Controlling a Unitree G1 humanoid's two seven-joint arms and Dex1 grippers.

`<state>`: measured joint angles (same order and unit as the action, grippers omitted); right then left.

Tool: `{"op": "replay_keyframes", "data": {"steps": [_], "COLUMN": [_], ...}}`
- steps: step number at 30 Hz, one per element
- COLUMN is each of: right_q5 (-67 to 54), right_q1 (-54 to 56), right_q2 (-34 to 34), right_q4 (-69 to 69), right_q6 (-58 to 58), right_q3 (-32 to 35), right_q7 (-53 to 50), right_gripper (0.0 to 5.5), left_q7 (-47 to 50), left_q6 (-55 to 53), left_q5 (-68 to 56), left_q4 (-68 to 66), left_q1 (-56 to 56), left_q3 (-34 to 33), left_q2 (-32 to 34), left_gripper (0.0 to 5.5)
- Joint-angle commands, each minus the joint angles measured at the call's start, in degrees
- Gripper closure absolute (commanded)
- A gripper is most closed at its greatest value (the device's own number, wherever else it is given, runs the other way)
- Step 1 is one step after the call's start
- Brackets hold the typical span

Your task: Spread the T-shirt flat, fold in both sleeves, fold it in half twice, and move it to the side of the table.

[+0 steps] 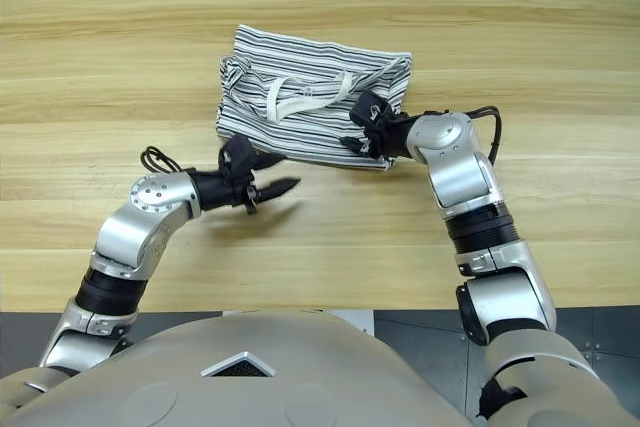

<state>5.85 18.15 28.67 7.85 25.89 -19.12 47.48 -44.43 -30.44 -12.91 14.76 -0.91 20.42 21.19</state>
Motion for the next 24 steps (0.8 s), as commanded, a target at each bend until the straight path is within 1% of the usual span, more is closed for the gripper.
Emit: {"op": "replay_keyframes", "data": {"steps": [1, 3, 7, 10, 13, 17, 20, 24], "right_q5": [0.31, 0.33, 0.53, 0.97, 0.81, 1.00, 1.05, 0.89], "right_q1": [-3.44, -3.38, -4.55, -6.28, -8.17, -8.15, -8.07, -8.07], "right_q2": [3.47, 3.86, 5.23, 7.84, 10.69, 10.80, 10.30, 9.55], "right_q4": [-0.91, -1.08, -2.58, -4.16, -6.67, -6.42, -6.10, -6.37], "right_q6": [0.80, 0.27, -1.84, -4.33, -6.66, -7.46, -7.62, -7.24], "right_q3": [-2.13, -2.26, -3.86, -5.39, -6.67, -6.95, -7.05, -6.85], "right_q7": [3.65, 4.07, 5.85, 8.20, 11.23, 11.24, 10.86, 10.06], "right_gripper": [3.19, 3.19, 3.19, 3.19, 3.19, 3.19, 3.19, 3.19], "left_q7": [-3.50, -3.52, -1.36, -0.78, -1.20, -0.59, 0.78, 2.85], "left_q6": [-1.89, -1.77, -1.51, -2.47, -3.72, -4.38, -3.19, 0.98], "left_q5": [-0.32, 0.01, -0.74, -2.40, -4.08, -5.27, -4.13, -0.31], "left_q4": [3.91, 3.44, 0.00, 0.22, 1.98, 0.66, -5.55, -18.82], "left_q1": [-1.33, -0.68, 2.22, 3.16, 3.64, 5.53, 8.85, 14.42], "left_q3": [4.13, 4.90, 3.02, 1.52, 1.40, 1.32, 2.25, 3.85], "left_q2": [3.60, 3.73, 1.19, 0.00, -0.24, -1.77, -5.43, -10.42], "left_gripper": [2.95, 2.95, 2.95, 2.95, 2.95, 2.95, 2.95, 2.95]}}
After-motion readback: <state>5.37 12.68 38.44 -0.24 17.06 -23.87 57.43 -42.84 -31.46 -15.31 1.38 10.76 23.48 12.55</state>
